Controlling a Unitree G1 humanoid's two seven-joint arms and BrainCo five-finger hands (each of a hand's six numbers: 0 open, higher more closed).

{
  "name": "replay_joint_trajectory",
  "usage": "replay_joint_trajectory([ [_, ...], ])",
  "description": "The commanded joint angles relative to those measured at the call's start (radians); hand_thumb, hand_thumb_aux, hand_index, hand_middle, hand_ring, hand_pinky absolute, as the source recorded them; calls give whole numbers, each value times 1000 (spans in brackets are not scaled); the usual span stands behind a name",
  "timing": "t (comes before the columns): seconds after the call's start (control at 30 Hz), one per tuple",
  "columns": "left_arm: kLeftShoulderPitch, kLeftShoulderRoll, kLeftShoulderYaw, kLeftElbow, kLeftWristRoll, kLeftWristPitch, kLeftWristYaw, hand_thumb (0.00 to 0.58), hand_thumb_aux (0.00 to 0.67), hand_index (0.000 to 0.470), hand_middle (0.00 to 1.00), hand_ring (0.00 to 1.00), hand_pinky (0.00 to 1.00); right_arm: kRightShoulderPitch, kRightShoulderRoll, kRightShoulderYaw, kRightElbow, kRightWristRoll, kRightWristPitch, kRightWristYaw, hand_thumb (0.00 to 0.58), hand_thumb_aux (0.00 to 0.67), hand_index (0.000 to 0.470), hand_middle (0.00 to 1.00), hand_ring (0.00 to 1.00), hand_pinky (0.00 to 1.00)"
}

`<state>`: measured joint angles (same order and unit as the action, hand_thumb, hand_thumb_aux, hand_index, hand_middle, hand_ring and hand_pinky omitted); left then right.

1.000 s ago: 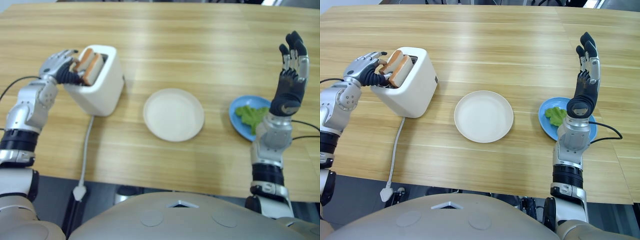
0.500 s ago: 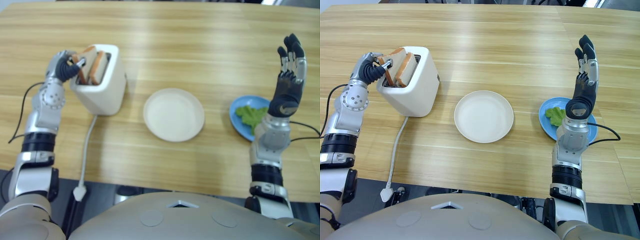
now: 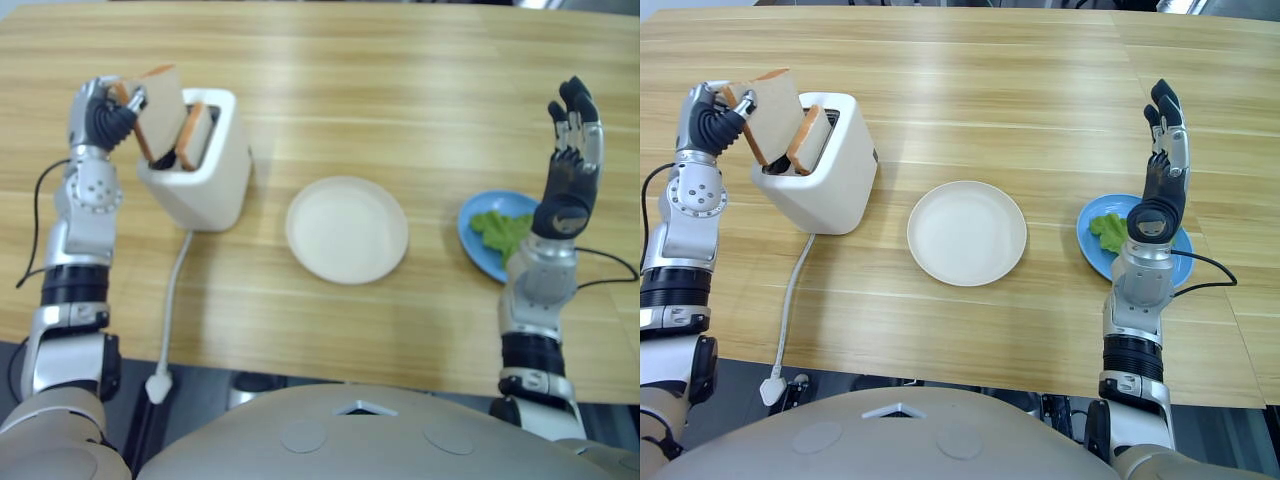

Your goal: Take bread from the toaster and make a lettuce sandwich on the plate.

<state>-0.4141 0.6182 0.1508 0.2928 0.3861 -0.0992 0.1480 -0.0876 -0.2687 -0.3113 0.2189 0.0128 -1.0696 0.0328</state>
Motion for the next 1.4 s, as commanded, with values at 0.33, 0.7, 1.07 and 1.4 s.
replay_joint_trajectory([
  [0.33,-19,11,17,-78,37,-59,96,580,670,460,1000,1000,1000,-3,15,7,6,-16,-7,-10,0,0,0,0,0,0],
  [0.7,-64,-5,-61,-260,186,-90,132,580,670,460,1000,1000,1000,-26,15,12,31,-14,-15,-12,0,0,0,0,0,0],
  [1.07,-69,-97,-392,-160,390,-229,95,580,670,460,1000,1000,1000,-69,8,24,76,-6,-28,-6,0,0,0,0,0,0],
  [1.4,-18,-141,-550,-68,584,-258,240,580,670,460,1000,1000,1000,-118,3,59,126,0,-32,6,0,0,0,0,0,0],
])
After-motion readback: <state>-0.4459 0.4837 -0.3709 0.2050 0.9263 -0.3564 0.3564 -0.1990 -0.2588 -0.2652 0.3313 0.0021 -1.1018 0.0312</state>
